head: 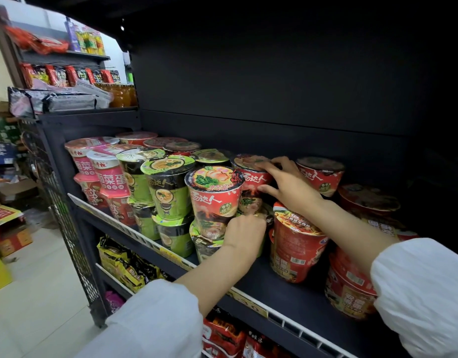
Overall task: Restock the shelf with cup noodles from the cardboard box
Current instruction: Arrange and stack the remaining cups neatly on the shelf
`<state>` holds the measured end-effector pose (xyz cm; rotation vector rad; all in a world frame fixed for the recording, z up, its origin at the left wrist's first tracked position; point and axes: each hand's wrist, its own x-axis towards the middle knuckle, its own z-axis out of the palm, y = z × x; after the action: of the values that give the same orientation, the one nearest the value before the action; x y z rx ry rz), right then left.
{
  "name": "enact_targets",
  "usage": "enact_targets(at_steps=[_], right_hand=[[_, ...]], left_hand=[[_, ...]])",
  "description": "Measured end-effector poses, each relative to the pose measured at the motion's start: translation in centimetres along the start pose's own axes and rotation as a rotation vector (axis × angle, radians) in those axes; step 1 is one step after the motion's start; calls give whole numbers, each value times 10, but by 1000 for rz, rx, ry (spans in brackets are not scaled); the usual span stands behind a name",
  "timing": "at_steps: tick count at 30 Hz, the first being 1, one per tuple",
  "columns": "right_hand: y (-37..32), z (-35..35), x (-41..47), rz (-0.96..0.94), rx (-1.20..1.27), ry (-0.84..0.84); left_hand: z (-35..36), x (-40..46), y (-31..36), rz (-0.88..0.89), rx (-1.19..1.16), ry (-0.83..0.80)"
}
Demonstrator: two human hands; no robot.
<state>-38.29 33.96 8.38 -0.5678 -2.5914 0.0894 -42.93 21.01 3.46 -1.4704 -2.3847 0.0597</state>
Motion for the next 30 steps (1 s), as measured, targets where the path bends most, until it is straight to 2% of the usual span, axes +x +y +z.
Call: enact_targets(at_steps=[19, 26, 30], right_hand=[[-9, -31, 11, 54, 28, -132], [-16, -28, 2, 75, -21, -25], [-14, -18, -8, 83, 36, 31]], left_hand=[[12, 6, 1, 47, 33, 56], [5, 8, 4, 81, 70, 60], [2, 8, 0, 71, 51, 82]])
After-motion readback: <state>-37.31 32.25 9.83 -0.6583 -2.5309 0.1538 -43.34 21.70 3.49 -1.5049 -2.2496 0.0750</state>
